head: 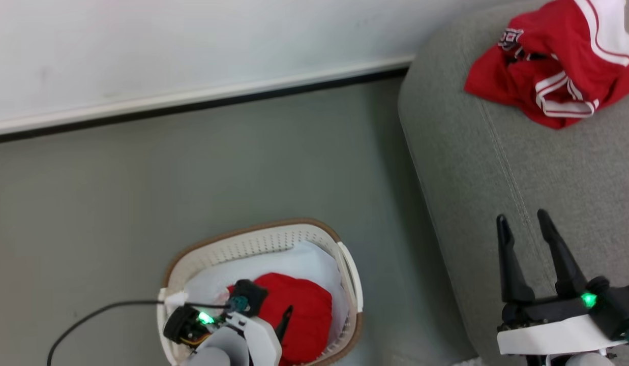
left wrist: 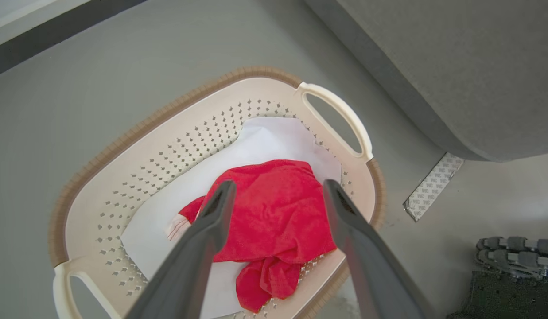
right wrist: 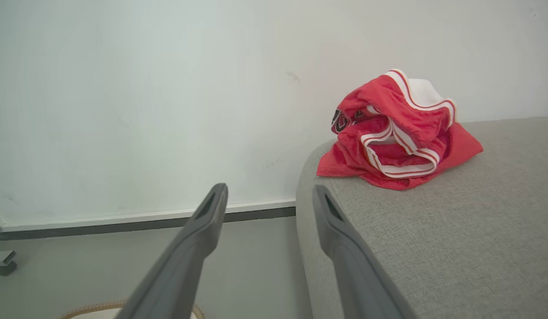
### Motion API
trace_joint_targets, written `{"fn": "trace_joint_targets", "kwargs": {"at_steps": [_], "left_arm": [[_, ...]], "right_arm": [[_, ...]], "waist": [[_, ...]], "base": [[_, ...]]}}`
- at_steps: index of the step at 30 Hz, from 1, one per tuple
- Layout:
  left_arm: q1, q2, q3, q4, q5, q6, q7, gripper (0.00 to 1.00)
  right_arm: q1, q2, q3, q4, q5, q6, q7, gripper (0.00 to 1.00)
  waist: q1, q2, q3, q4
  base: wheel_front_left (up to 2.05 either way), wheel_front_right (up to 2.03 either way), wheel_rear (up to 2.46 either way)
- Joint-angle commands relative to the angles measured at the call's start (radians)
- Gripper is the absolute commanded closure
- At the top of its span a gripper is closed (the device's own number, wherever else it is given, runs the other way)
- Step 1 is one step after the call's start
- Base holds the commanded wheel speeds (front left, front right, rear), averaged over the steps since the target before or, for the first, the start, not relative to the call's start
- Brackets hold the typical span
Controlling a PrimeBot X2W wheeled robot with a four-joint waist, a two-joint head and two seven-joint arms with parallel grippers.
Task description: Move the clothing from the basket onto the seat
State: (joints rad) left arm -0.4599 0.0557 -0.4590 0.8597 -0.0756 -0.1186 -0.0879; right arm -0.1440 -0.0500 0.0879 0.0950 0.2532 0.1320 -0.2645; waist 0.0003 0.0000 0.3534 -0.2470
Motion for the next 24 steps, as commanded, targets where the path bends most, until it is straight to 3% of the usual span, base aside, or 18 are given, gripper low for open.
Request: {"fn": "trace_joint_targets", "kwargs": {"at_steps": [1,11,24], "left_arm": [[-0.039,0.007,-0.014,0.04,0.011,-0.003,0.006,0.0],[-0.16,0.033,-0.046,0.185,-0.012,-0.01,0.005,0.0],[-0.335,0.043,-0.105,0.272,-0.03,-0.012,0.069,0.0]], "right_arm": [[-0.022,-0.001,0.004,-0.022,0.055,-0.003,0.0,0.0],[-0.077,-0.001,0.044,-0.138,0.127,-0.002,0.0,0.0],[-0.149,-0.001,0.047,-0.222,0.139,-0.002,0.0,0.0]], "waist": [[-0.0003,0.0,0.063,-0.044],[-0.0003,0.0,0.247,-0.09],[-0.0003,0.0,0.479,-0.073]], "base": [[0.0,0.0,0.0],[0.0,0.0,0.0],[0.0,0.0,0.0]]}}
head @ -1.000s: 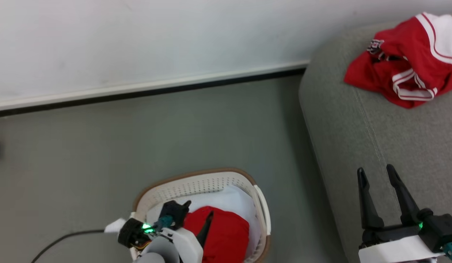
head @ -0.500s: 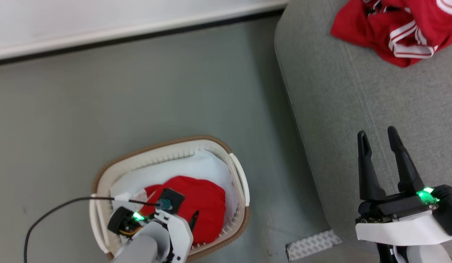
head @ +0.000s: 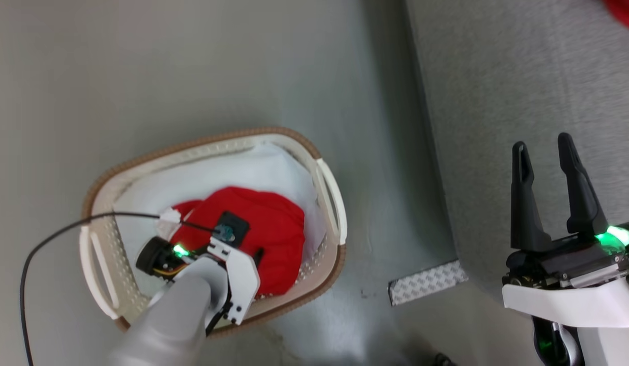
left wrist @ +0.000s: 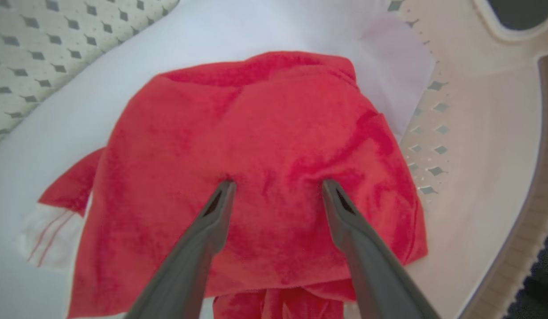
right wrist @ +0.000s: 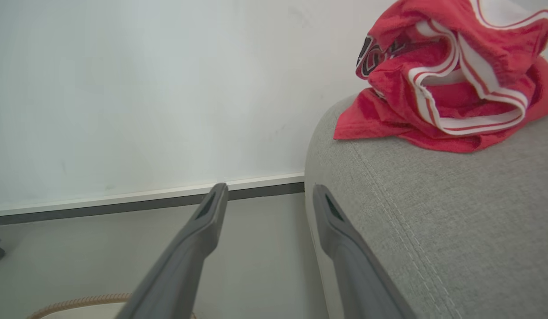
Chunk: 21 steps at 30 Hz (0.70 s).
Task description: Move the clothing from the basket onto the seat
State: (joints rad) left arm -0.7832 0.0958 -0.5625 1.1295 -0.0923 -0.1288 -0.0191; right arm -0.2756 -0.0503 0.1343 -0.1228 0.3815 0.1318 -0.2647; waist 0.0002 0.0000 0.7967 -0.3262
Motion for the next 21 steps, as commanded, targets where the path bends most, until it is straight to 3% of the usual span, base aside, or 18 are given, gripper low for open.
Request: {"fn": "trace_joint_targets", "kwargs": {"at_steps": [1,14,15,16,21], "left_arm": [[-0.019,0.001,-0.009,0.006,-0.023,-0.002,0.008,0.0],[-0.072,0.01,-0.102,0.047,-0.079,-0.003,0.076,0.0],[-0.072,0.008,-0.11,0.051,-0.089,-0.003,0.085,0.58],[-0.074,0.005,-0.114,0.051,-0.095,-0.003,0.085,1.0],[-0.095,0.002,-0.13,0.041,-0.124,-0.002,0.044,1.0]], "right_arm": [[-0.02,0.0,0.0,-0.006,0.013,-0.002,0.001,0.0],[-0.041,0.0,-0.007,-0.028,-0.002,-0.002,0.001,0.0],[-0.042,0.0,-0.009,-0.029,-0.003,-0.002,0.001,0.0],[-0.043,0.0,-0.011,-0.03,-0.003,-0.002,0.001,0.0],[-0.051,0.0,-0.022,-0.022,0.007,-0.002,0.001,0.0]], "waist": [[-0.0002,0.0,0.045,0.007],[-0.0002,0.0,0.133,0.006],[-0.0002,0.0,0.138,0.006],[-0.0002,0.0,0.141,0.008],[-0.0002,0.0,0.141,0.021]], "base": [[0.0,0.0,0.0],[0.0,0.0,0.0],[0.0,0.0,0.0],[0.0,0.0,0.0],[0.0,0.0,0.0]]}}
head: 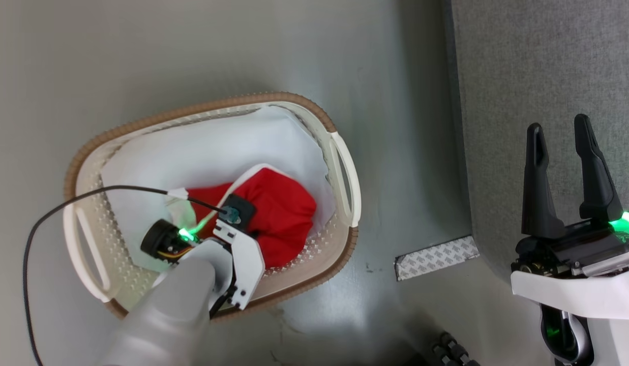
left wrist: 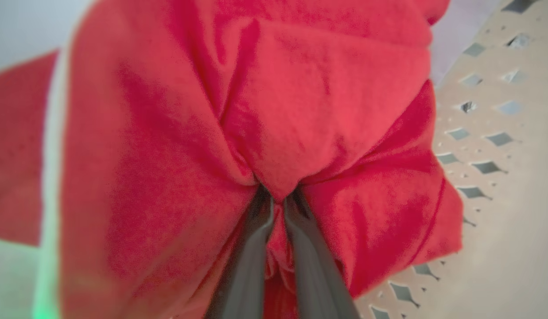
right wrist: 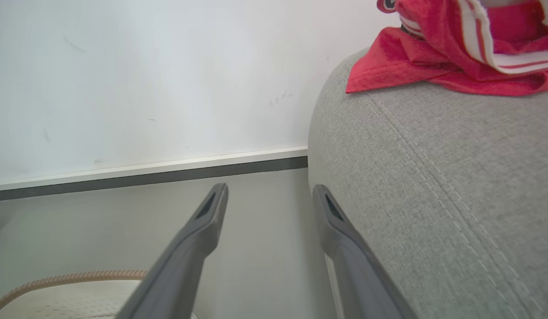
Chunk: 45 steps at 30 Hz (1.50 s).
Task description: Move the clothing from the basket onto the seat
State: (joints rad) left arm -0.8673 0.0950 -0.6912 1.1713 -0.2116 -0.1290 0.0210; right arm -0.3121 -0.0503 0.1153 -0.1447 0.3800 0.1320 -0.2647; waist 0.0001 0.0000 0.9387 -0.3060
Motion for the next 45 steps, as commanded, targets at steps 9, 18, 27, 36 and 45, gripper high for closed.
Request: {"fn": "trace_joint_targets", "kwargs": {"at_steps": [9,18,27,36,45], "left_arm": [[0.045,-0.02,0.058,-0.043,-0.094,0.006,-0.206,1.0],[0.228,-0.041,0.109,-0.168,-0.202,0.012,-0.283,1.0],[0.411,-0.043,0.12,-0.391,-0.252,0.056,-0.286,1.0],[0.542,0.012,0.13,-0.621,-0.239,0.131,-0.277,1.0],[0.673,0.134,0.147,-0.884,-0.217,0.213,-0.213,1.0]], "right_arm": [[0.01,-0.001,-0.033,0.049,0.004,-0.002,0.001,0.0],[0.083,-0.001,-0.092,0.132,-0.025,-0.003,0.001,0.0],[0.173,-0.001,-0.136,0.19,-0.065,-0.002,0.001,0.0],[0.246,-0.001,-0.15,0.233,-0.126,-0.003,0.001,0.0],[0.338,-0.001,-0.146,0.293,-0.188,-0.002,0.001,0.0]], "waist": [[-0.0001,0.0,-0.141,0.051],[-0.0001,0.0,-0.417,0.135],[-0.0001,0.0,-0.656,0.225],[-0.0001,0.0,-0.821,0.289],[-0.0001,0.0,-0.962,0.325]], "base": [[0.0,0.0,0.0],[0.0,0.0,0.0],[0.0,0.0,0.0],[0.0,0.0,0.0],[0.0,0.0,0.0]]}}
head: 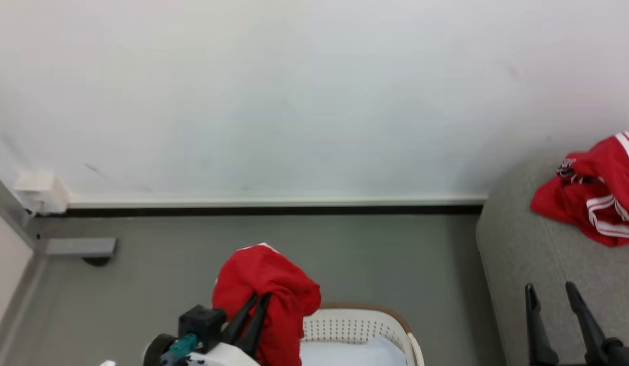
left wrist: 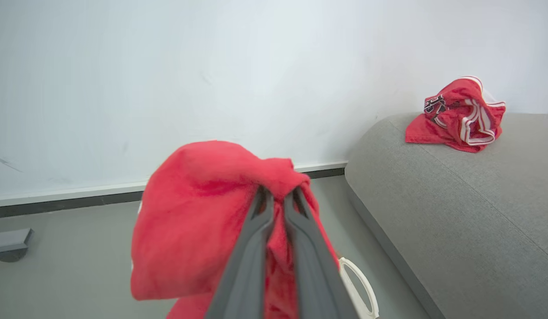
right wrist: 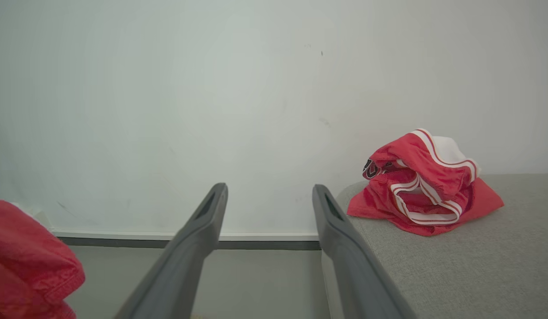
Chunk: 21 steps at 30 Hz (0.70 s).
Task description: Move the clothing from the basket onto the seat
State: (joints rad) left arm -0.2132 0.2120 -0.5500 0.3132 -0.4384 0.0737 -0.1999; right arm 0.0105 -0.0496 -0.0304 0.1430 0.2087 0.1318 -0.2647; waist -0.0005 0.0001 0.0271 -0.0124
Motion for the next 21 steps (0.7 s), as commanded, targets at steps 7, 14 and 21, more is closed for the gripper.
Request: {"fn": "trace_joint_targets", "kwargs": {"at_steps": [7,14,21], "left_arm": [[0.092,0.107,0.039,-0.193,0.025,0.07,0.057,1.0],[0.118,0.158,0.054,-0.292,0.027,0.094,0.095,1.0],[0.094,0.167,0.04,-0.37,0.035,0.094,0.126,1.0]], "right_arm": [[0.046,-0.003,0.016,0.017,-0.023,-0.002,0.001,0.0],[0.05,-0.055,0.128,0.018,0.008,-0.002,0.001,0.0],[-0.006,-0.16,0.362,-0.004,0.088,-0.002,0.007,0.0]], "waist": [[0.0005,-0.0001,-0.091,0.053],[0.0005,-0.0001,-0.103,0.079],[0.0005,-0.0001,-0.101,0.096]], "base": [[0.0,0.0,0.0],[0.0,0.0,0.0],[0.0,0.0,0.0]]}}
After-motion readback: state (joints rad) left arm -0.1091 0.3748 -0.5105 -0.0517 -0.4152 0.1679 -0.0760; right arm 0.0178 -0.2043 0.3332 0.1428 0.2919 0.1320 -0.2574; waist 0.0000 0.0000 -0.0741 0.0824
